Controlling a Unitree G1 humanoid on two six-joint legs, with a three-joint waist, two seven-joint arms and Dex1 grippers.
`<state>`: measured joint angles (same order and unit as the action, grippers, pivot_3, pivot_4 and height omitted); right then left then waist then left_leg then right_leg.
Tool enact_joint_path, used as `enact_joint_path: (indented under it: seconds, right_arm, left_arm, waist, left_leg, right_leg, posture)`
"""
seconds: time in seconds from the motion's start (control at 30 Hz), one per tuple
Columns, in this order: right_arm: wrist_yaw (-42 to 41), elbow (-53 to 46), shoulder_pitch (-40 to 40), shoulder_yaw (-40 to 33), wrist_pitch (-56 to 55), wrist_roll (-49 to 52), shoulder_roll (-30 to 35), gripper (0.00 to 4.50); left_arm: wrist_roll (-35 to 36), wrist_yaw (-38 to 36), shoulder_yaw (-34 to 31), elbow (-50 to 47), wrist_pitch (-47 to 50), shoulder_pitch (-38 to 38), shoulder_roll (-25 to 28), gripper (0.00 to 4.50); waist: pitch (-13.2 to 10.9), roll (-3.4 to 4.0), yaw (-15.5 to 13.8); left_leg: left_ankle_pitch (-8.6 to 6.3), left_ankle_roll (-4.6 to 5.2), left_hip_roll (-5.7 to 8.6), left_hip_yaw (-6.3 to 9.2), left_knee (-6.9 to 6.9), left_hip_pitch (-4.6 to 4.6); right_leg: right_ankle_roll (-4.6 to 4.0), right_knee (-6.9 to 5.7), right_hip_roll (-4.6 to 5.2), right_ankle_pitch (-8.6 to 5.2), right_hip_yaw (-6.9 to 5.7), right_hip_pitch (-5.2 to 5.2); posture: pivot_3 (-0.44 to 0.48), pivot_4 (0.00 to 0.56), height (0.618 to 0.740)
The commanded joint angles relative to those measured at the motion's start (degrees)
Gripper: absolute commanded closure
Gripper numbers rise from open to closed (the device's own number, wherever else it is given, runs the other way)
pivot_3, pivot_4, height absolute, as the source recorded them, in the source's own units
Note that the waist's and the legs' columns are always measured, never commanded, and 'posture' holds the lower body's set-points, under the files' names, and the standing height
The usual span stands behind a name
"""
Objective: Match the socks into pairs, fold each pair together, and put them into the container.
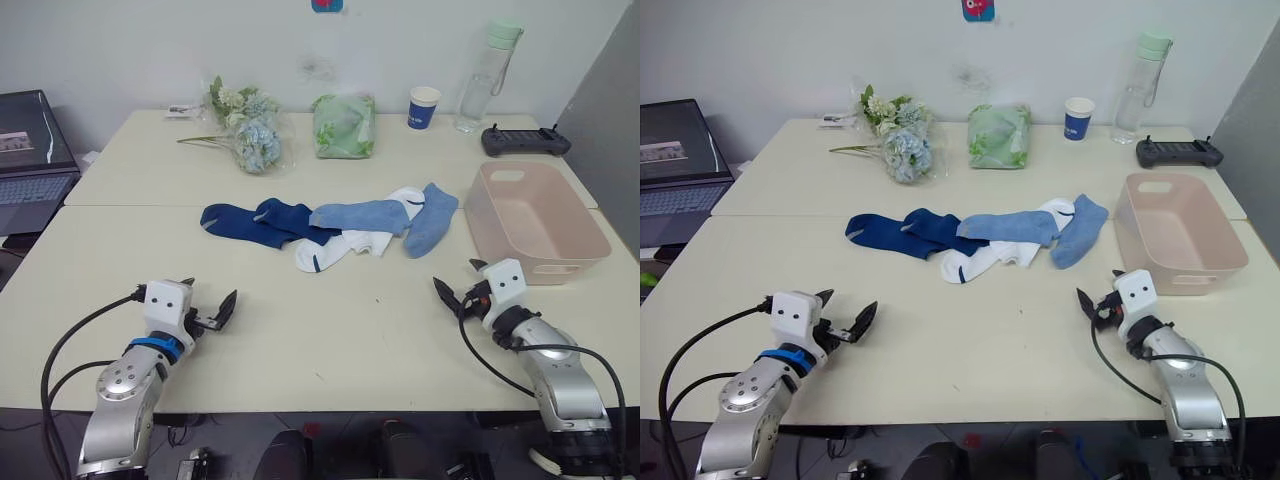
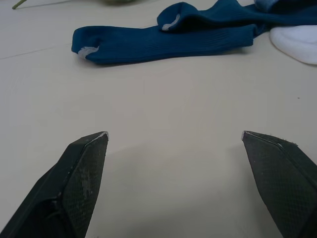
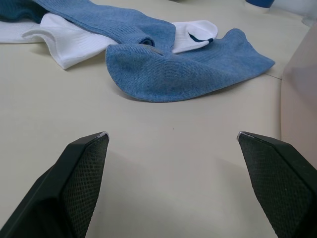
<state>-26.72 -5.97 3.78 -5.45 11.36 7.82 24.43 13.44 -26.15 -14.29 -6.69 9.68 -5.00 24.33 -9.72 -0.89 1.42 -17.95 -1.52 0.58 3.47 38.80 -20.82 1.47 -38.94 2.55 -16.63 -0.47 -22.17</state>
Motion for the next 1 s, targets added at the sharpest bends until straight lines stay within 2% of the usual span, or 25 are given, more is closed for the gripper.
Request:
enact_joint_path:
  seconds: [0.03, 0.23, 0.33, 0.53, 0.7, 1.0]
  right_arm:
    - [-0.6, -2.2, 0.7, -0.7, -1.0, 0.4, 0.9, 0.03]
    - [-0.7, -3.9, 2.2, -0.5, 0.5, 1.8, -0.2, 0.03]
    - [-2.1, -6.7, 5.3, 0.2, 3.5, 4.1, -0.4, 0.03]
    - [-5.7, -10.1, 10.1, 2.3, 7.2, 6.1, 1.5, 0.03]
    - [-5.8, -10.8, 12.1, 3.2, 8.7, 5.9, 2.1, 0.03]
    - [-1.6, -9.8, 10.4, 3.4, 6.3, 3.0, 0.1, 0.03]
  left_arm:
    - [0.9, -0.7, -0.3, -2.1, -1.4, -0.5, -0.1, 0.00]
    - [3.9, -3.1, -0.7, -3.6, -1.5, -0.5, 0.0, 0.00]
    - [5.5, -4.6, 1.3, -6.5, 0.3, 3.5, 0.6, 0.00]
    - [-0.9, -7.5, 9.2, -2.9, -0.7, 13.3, 3.6, 0.00]
    - [-7.0, -6.2, 15.4, 6.6, -5.0, 23.9, 1.1, 0.00]
    - [-16.1, 1.8, 20.8, 31.1, -15.1, 39.0, -7.4, 0.00]
  waist:
    - [0.0, 0.00, 0.0]
    - [0.0, 0.00, 0.0]
    - [0.0, 0.00, 0.0]
    - [0.0, 0.00, 0.0]
    - [0.0, -0.01, -0.1]
    - [0.0, -0.03, -0.1]
  left_leg:
    - [0.00, 0.00, 0.00, 0.00, 0.00, 0.00]
    - [0.00, 0.00, -0.01, 0.00, 0.00, 0.00]
    - [0.00, 0.00, -0.01, 0.01, 0.00, -0.01]
    - [0.00, 0.00, 0.00, 0.02, 0.01, -0.01]
    - [0.00, -0.01, -0.02, 0.02, 0.01, -0.05]
    - [0.01, -0.02, -0.04, -0.09, 0.03, -0.06]
  right_leg:
    - [0.00, 0.00, 0.00, 0.00, 0.00, 0.00]
    - [0.00, 0.00, -0.01, 0.00, 0.00, 0.00]
    - [0.00, 0.00, -0.01, 0.00, 0.00, -0.01]
    - [-0.02, 0.05, -0.16, 0.01, 0.00, 0.01]
    - [-0.02, 0.07, -0.19, 0.02, 0.00, -0.01]
    - [-0.01, 0.01, -0.27, 0.03, -0.03, -0.09]
  posture:
    - [0.000, 0.150, 0.740]
    - [0.000, 0.150, 0.740]
    - [0.000, 0.150, 0.740]
    - [0.000, 0.150, 0.740]
    - [0.000, 0.150, 0.740]
    - [0.000, 0.150, 0.740]
